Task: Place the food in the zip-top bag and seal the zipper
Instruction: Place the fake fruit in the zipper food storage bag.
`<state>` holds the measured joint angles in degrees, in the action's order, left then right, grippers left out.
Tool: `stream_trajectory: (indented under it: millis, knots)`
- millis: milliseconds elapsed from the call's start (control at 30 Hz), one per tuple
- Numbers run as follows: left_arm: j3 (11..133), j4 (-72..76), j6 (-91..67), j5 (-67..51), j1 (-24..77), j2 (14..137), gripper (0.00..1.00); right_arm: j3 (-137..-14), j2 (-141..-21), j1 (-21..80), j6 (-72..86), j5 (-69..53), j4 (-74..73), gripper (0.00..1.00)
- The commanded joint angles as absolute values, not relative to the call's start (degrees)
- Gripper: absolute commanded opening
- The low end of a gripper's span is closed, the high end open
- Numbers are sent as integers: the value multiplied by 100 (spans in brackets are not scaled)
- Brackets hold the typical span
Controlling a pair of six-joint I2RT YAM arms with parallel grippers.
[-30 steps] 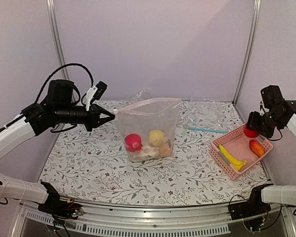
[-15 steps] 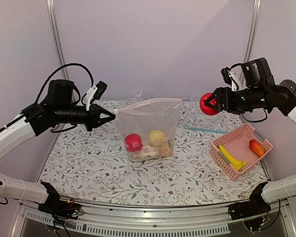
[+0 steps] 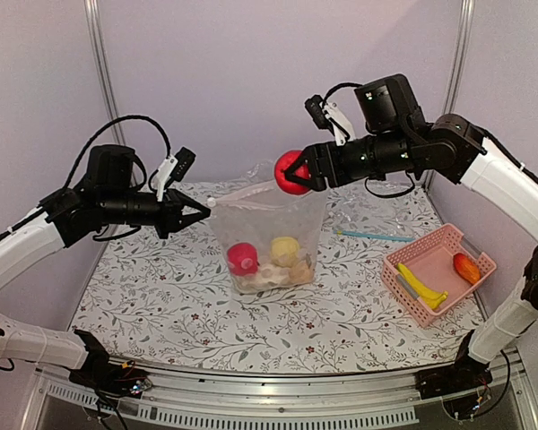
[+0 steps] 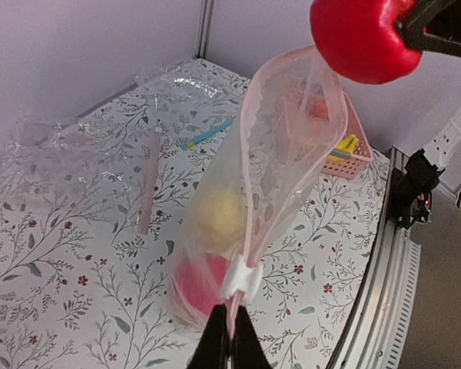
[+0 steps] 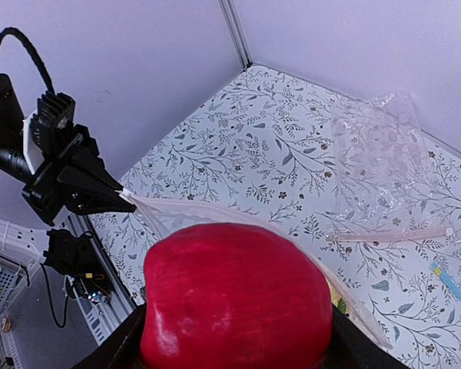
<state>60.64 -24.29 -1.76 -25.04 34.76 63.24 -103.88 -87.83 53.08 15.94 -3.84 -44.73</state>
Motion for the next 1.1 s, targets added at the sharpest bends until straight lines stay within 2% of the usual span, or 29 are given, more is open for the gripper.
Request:
stream_trajectory:
  millis: [0, 733, 1067]
  knots:
    - [5994, -2308, -193, -2531, 3550, 6251, 0, -10730, -9201, 5348, 1386, -463, -4558, 56]
    - [5985, -2285, -171, -2584, 3603, 6293, 0, -11546, -10345, 5545, 1371, 640, -5846, 54]
    - [5967, -2254, -149, -2775, 3646, 6268, 0, -12500, -10960, 5637, 1260, 965, -6214, 55]
